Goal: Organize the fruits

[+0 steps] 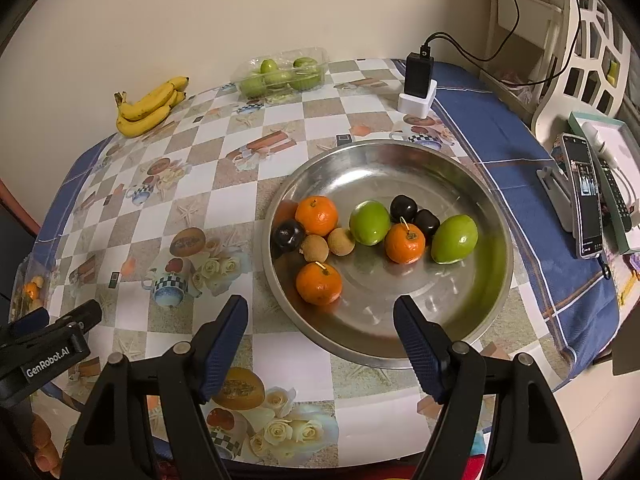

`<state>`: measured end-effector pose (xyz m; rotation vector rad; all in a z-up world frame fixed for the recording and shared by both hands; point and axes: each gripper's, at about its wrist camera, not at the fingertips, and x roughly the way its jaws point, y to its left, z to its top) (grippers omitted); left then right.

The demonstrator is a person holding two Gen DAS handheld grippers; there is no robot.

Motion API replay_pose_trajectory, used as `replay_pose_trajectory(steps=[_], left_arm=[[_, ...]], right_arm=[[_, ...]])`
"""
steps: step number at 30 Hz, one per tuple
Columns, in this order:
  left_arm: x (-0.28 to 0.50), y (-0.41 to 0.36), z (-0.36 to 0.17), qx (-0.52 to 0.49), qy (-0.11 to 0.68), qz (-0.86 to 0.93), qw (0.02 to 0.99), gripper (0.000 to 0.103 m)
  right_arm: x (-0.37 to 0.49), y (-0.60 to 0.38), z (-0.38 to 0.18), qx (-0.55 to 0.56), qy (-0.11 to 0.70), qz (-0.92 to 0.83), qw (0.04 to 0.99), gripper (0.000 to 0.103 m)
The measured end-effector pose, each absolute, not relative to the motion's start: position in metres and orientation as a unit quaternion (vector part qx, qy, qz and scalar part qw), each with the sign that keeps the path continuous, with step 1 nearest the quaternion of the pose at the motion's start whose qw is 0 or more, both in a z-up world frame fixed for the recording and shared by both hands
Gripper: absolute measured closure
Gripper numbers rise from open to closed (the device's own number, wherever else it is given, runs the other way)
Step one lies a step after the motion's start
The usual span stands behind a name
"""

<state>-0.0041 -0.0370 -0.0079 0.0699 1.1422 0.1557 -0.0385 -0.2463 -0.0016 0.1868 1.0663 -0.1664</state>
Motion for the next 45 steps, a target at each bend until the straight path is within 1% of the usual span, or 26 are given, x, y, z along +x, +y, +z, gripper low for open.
replay_pose_trajectory(steps=[10,45], left_arm=[[-0.008,-0.0371,-0.0037,0.029,0.528,0.06,0.847,0.013],[-0.008,-0.0432,-0.0066,0.04,0.53,0.049,0.846,0.013]], right_arm=[[-0.0379,-0.2431,0.001,0.082,0.5,-0.083,0.858,0.027],[-0.0371,-0.2431,-0.0021,0.085,0.502,-0.084,0.856,0.027]])
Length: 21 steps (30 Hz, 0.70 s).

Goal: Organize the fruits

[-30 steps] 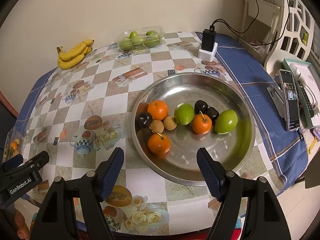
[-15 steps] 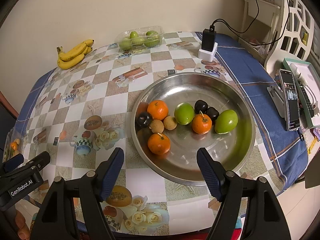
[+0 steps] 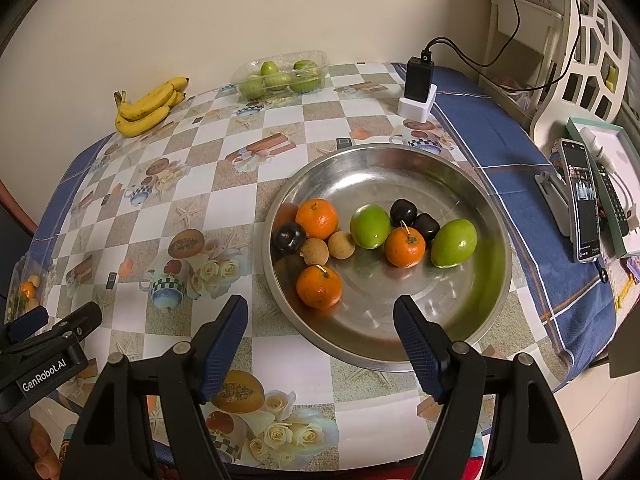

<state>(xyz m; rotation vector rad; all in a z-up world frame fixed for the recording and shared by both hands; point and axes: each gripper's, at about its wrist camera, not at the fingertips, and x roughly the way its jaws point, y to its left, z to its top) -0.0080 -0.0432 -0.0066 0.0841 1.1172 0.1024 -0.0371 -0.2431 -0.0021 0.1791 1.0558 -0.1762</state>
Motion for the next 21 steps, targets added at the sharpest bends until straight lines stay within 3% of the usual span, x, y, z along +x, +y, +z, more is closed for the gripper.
replay_pose_trajectory(steps=[21], left_arm=[[-0.0082,-0.0459,-0.0063,0.044,0.529,0.037,0.847,0.013]], right_arm=[[-0.0373,-0.2429,-0.0021,0.084,0.502,-0.084,0.857,0.027]])
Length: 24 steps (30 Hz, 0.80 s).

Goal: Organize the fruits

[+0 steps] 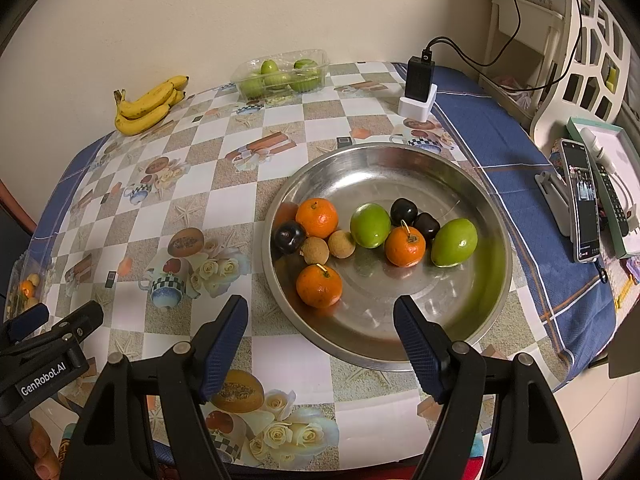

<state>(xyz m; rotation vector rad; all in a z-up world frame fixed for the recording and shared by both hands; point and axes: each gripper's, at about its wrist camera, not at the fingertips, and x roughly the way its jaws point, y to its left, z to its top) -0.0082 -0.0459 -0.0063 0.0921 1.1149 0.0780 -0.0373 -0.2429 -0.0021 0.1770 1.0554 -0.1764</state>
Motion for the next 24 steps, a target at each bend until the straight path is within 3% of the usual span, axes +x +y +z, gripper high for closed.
replay_pose_trajectory(steps=[24], left_arm=[[-0.008,-0.046,-0.0045,0.044,0.528,0.037,0.847,0.013]], right_arm=[[-0.0372,-0.2424,-0.0022,0.084,0.503,-0.084,0.856,0.027]])
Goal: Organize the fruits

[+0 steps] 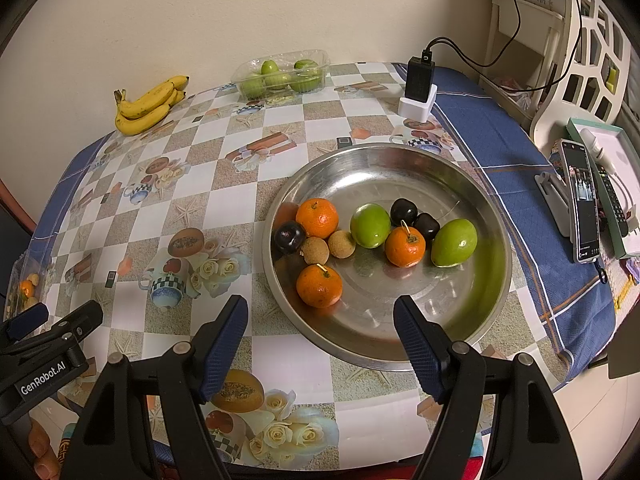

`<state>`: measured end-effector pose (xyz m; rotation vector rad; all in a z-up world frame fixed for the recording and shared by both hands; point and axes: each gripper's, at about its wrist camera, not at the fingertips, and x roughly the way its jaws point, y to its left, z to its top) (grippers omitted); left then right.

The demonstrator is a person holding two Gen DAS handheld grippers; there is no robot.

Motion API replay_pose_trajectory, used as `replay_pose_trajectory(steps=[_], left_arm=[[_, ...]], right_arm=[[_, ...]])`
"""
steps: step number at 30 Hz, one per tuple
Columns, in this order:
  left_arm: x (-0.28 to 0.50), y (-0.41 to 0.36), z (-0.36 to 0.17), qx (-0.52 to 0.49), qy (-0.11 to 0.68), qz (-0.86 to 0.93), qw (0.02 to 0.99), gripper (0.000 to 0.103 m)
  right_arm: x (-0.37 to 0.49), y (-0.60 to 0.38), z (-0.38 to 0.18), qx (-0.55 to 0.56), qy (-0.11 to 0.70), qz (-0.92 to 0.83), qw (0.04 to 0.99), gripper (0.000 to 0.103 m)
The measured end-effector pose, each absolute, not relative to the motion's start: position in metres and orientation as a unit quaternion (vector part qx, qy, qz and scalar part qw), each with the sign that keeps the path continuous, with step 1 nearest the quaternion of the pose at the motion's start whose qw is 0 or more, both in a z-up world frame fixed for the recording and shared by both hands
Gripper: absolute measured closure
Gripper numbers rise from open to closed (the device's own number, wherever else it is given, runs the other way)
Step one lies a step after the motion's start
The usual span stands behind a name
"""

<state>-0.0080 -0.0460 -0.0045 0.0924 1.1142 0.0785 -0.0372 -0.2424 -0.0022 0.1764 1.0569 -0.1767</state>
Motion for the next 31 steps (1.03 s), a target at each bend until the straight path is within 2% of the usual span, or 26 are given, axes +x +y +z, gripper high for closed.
replay_pose_trajectory(steps=[31], left_arm=[[-0.0096,-0.0424,-0.0014,0.038,0.517,0.04,0.854,0.013]], right_arm=[[-0.0368,-0.2432,-0.0055,0.083,0.508,-0.083,0.854,0.027]])
